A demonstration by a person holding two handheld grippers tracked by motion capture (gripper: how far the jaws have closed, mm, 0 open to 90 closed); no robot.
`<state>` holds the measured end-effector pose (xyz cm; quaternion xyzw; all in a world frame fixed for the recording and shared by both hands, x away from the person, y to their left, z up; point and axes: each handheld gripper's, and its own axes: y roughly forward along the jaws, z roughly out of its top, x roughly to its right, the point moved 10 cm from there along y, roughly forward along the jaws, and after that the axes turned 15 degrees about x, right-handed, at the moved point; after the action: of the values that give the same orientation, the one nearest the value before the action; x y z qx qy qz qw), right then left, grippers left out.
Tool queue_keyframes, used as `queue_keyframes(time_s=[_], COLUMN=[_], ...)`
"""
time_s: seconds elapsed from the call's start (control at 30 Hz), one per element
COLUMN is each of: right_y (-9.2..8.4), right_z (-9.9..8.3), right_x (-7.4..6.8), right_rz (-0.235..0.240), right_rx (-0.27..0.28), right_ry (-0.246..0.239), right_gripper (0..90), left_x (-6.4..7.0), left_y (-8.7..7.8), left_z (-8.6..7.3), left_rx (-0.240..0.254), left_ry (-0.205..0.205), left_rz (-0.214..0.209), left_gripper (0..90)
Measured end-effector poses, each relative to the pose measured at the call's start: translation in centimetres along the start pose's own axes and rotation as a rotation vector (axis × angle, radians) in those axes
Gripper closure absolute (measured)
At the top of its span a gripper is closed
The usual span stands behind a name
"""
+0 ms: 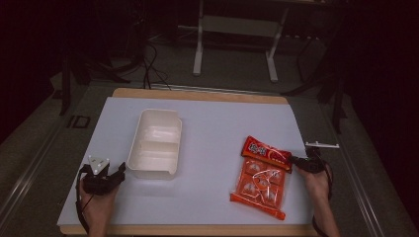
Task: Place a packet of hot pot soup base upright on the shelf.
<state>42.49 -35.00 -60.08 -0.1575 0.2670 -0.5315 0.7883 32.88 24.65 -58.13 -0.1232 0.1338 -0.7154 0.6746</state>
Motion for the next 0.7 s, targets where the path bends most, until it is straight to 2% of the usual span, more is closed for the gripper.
queue_keyframes(time_s=[0.13,0.17,0.3,0.33,0.43,0.47,0.5,0.53,0.57,0.6,0.63,0.7], right_y=[-1.2,-1.8,-2.9,-3.6,-4.6,-4.6,-5.0,-5.0,-6.1,-6.1,-6.5,-7.0], right_z=[-0.9,-1.3,-1.7,-2.0,-3.0,-3.0,-3.3,-3.3,-4.3,-4.3,-4.8,-5.8], right_x=[-0.3,-0.6,-1.3,-2.2,-3.0,-3.0,-3.1,-3.1,-4.3,-4.3,-4.9,-5.9], right_rz=[0.006,0.031,0.055,0.069,0.041,0.041,0.025,0.025,0.077,0.077,0.095,0.126], right_rx=[0.012,0.018,0.020,0.024,0.016,0.016,0.013,0.013,0.006,0.006,-0.004,-0.046], right_ry=[-0.003,0.024,0.002,-0.040,-0.146,-0.146,-0.169,-0.169,-0.212,-0.212,-0.247,-0.332], right_gripper=[90.0,78.4,71.2,62.4,60.9,60.9,60.9,62.1,65.1,65.1,73.6,84.4], left_x=[0.1,0.3,0.3,0.1,0.1,0.1,0.1,0.0,0.1,0.1,0.1,0.2], left_y=[0.0,0.0,0.0,0.0,-0.1,-0.1,-0.1,-0.2,-0.2,-0.2,-0.1,-0.1], left_z=[0.0,0.0,0.1,0.0,0.0,0.0,0.0,0.1,0.1,0.0,0.0,0.0], left_rx=[0.001,-0.001,0.002,0.001,0.000,0.000,0.000,0.005,0.005,0.004,0.002,0.002], left_ry=[0.004,0.005,0.004,0.003,0.001,0.001,0.001,0.001,0.001,0.002,0.002,0.002], left_rz=[-0.001,-0.005,-0.005,-0.004,-0.003,-0.003,-0.003,-0.002,-0.001,-0.001,-0.003,-0.003], left_gripper=[44.6,44.5,44.5,44.5,44.5,44.5,44.5,44.5,44.5,44.5,44.5,44.5])
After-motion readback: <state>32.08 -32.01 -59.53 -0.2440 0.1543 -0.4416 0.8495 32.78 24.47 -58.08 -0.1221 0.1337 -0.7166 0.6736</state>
